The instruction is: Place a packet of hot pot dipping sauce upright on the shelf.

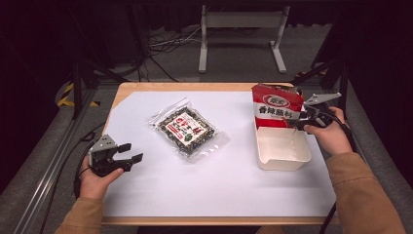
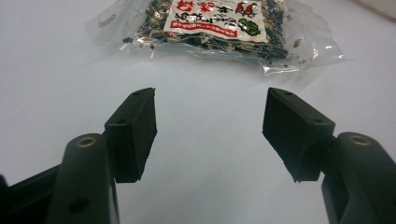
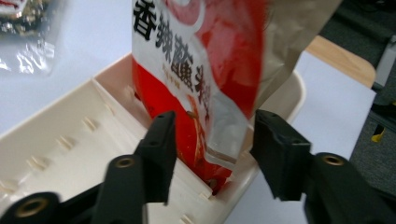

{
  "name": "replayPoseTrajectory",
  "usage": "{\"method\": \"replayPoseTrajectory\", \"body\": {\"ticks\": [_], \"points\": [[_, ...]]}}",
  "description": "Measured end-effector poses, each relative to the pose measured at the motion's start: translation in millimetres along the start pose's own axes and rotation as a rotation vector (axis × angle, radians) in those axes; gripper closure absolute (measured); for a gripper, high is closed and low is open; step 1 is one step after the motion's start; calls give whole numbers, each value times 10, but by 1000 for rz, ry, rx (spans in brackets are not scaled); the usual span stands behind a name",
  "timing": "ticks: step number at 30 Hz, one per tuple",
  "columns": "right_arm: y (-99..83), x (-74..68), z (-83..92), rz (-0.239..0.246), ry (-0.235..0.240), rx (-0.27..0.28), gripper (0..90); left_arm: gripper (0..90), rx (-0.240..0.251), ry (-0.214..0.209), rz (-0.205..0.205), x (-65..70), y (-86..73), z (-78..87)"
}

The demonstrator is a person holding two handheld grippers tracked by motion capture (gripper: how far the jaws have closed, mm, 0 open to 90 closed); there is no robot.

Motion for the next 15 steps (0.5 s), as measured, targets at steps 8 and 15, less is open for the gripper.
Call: {"method": "replayPoseTrajectory", "body": {"ticks": [8, 15], "points": [[32, -34, 219, -51, -29, 108, 413, 341, 10, -2, -7, 12, 58, -77], [114, -231, 465, -43, -67, 162, 390, 334, 28, -1, -18, 52, 134, -135]]}}
Point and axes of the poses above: each handheld gripper's, and its own axes: z roughly backward along the jaws, y roughly out of its top, x roughly to its right, the point moved 6 cm from there along -z, roughly forward along the jaws, and after that the axes turned 13 degrees about x, right-handed, at the moved point
